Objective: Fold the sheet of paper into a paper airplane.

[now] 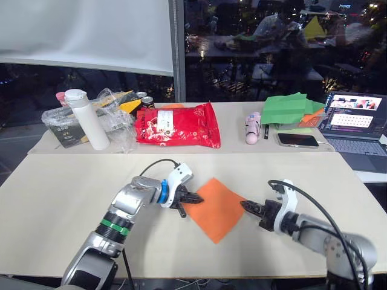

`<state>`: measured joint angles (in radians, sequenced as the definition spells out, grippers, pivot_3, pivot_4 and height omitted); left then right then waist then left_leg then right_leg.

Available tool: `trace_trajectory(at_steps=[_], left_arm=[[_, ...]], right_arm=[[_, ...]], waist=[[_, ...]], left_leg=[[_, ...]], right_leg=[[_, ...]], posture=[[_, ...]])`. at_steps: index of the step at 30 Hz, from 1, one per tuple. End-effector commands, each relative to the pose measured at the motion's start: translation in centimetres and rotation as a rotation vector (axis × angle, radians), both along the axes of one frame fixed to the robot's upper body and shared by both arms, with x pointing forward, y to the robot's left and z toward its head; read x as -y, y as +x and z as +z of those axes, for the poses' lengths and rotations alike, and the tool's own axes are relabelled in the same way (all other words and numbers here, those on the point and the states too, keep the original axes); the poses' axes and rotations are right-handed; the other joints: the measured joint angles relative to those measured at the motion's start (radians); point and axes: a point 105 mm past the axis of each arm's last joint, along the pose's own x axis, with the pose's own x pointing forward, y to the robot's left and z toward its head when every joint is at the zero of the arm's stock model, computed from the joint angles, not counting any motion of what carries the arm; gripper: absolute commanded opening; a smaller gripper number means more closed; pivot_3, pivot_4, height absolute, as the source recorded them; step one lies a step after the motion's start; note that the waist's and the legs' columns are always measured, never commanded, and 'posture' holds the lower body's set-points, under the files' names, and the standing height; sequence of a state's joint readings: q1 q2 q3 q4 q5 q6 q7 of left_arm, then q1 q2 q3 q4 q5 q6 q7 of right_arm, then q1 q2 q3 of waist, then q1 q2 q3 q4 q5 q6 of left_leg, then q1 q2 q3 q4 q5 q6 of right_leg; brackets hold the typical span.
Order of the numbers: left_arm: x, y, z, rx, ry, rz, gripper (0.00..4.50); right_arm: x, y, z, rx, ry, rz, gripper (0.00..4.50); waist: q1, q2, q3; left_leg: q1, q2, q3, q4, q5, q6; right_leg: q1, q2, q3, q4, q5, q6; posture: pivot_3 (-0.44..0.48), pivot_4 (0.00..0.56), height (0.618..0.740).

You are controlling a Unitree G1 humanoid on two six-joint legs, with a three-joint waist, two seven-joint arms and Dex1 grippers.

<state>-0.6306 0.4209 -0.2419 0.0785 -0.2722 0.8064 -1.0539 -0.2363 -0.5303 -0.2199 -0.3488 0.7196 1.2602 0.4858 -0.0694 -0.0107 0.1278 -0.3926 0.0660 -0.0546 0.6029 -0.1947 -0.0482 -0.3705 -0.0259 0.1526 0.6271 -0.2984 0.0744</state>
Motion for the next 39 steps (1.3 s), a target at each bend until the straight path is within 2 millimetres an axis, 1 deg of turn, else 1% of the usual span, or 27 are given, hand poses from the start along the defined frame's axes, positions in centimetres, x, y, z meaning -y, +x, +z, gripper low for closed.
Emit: trace_trajectory(at_steps=[1, 5, 9, 11, 13, 15, 17, 21, 24, 29, 32, 35, 39], left_arm=[[-0.1, 0.0, 3.1, 0.115, -0.087, -0.037, 0.00], [-0.4, -0.7, 2.4, 0.136, -0.081, -0.061, 0.00], [0.0, -1.1, 2.3, 0.158, -0.125, -0.061, 0.00], [0.1, -1.7, 1.4, 0.169, -0.101, -0.085, 0.00], [0.4, -2.2, -0.2, 0.193, -0.050, -0.106, 0.00], [0.6, -2.2, -1.7, 0.203, -0.014, -0.101, 0.00], [1.0, -2.0, -2.8, 0.203, -0.001, -0.083, 0.00], [1.6, -1.9, -4.1, 0.197, 0.012, -0.084, 0.00], [1.5, -2.0, -5.1, 0.185, 0.041, -0.094, 0.00], [1.1, -1.7, -5.6, 0.173, 0.062, -0.098, 0.00], [0.9, -1.6, -5.7, 0.166, 0.068, -0.092, 0.00], [0.9, -1.6, -5.8, 0.156, 0.068, -0.090, 0.00], [0.8, -2.0, -6.3, 0.137, 0.072, -0.093, 0.00]], right_arm=[[-1.1, 1.0, 1.0, 0.072, -0.118, 0.241, 0.03], [-1.7, 2.3, 1.5, 0.123, -0.224, 0.403, 0.03], [-2.2, 3.8, 1.9, 0.185, -0.302, 0.484, 0.03], [-2.6, 4.4, 2.2, 0.241, -0.358, 0.525, 0.03], [-3.0, 5.0, 2.5, 0.339, -0.448, 0.560, 0.03], [-3.6, 4.5, 2.5, 0.393, -0.499, 0.615, 0.03], [-4.1, 3.7, 2.6, 0.409, -0.494, 0.632, 0.03], [-4.9, 2.6, 2.7, 0.459, -0.499, 0.631, 0.03], [-5.3, 2.4, 2.9, 0.521, -0.515, 0.608, 0.03], [-5.0, 2.1, 2.6, 0.603, -0.627, 0.586, 0.03], [-5.5, 1.8, 2.8, 0.640, -0.627, 0.571, 0.03], [-5.6, 1.6, 2.8, 0.679, -0.658, 0.566, 0.03], [-6.2, 1.0, 2.8, 0.666, -0.606, 0.562, 0.03]], waist=[[0.000, 0.000, 0.000], [-0.002, -0.001, 0.001], [0.002, -0.001, 0.001], [0.009, -0.001, 0.001], [0.011, -0.001, 0.001], [0.017, -0.001, 0.001], [0.025, -0.001, 0.001], [0.028, -0.001, 0.001], [0.027, -0.001, 0.001], [0.026, -0.001, 0.001], [0.026, -0.001, 0.001], [0.026, -0.001, 0.001], [0.025, -0.001, 0.000]], left_leg=[[0.000, 0.000, 0.000, 0.001, 0.000, 0.000], [0.002, 0.000, 0.000, 0.000, 0.000, 0.000], [0.001, 0.000, 0.000, 0.000, 0.000, 0.000], [0.000, 0.000, 0.000, 0.001, 0.000, 0.000], [-0.001, 0.000, 0.000, 0.002, 0.000, 0.000], [-0.001, 0.000, 0.000, 0.002, 0.000, 0.000], [-0.001, 0.000, 0.000, 0.002, 0.000, 0.000], [-0.001, 0.000, 0.000, 0.002, 0.000, 0.000], [-0.001, 0.000, 0.000, 0.003, 0.000, 0.000], [0.000, 0.000, 0.000, 0.003, 0.000, 0.000], [0.000, 0.000, 0.000, 0.003, 0.000, 0.000], [0.000, 0.000, 0.000, 0.003, 0.000, 0.000], [0.001, 0.000, 0.000, 0.003, 0.000, 0.000]], right_leg=[[0.000, 0.000, 0.000, 0.000, 0.000, 0.000], [0.001, 0.000, 0.000, 0.000, 0.000, 0.000], [0.001, 0.000, 0.000, -0.001, 0.000, 0.000], [0.001, 0.000, 0.000, -0.001, 0.000, 0.000], [0.001, 0.000, 0.000, -0.001, 0.000, 0.000], [0.001, 0.000, 0.000, -0.001, 0.000, 0.000], [0.001, 0.000, 0.000, -0.001, 0.000, 0.000], [0.001, 0.000, -0.001, -0.001, 0.000, 0.000], [0.001, 0.000, -0.001, -0.001, 0.000, 0.000], [0.001, 0.000, -0.001, 0.000, 0.000, 0.000], [0.001, 0.000, -0.001, 0.000, 0.000, 0.000], [0.001, 0.000, -0.001, 0.000, 0.000, 0.000], [0.002, 0.000, -0.001, 0.000, 0.000, 0.000]], posture=[[0.000, 0.150, 0.712], [0.000, 0.150, 0.712], [0.000, 0.150, 0.712], [0.000, 0.150, 0.712], [0.000, 0.150, 0.712], [0.000, 0.150, 0.712], [0.000, 0.150, 0.712], [0.000, 0.150, 0.712], [0.000, 0.150, 0.712], [0.000, 0.150, 0.712], [0.000, 0.150, 0.712], [0.000, 0.150, 0.712], [0.000, 0.150, 0.712]])
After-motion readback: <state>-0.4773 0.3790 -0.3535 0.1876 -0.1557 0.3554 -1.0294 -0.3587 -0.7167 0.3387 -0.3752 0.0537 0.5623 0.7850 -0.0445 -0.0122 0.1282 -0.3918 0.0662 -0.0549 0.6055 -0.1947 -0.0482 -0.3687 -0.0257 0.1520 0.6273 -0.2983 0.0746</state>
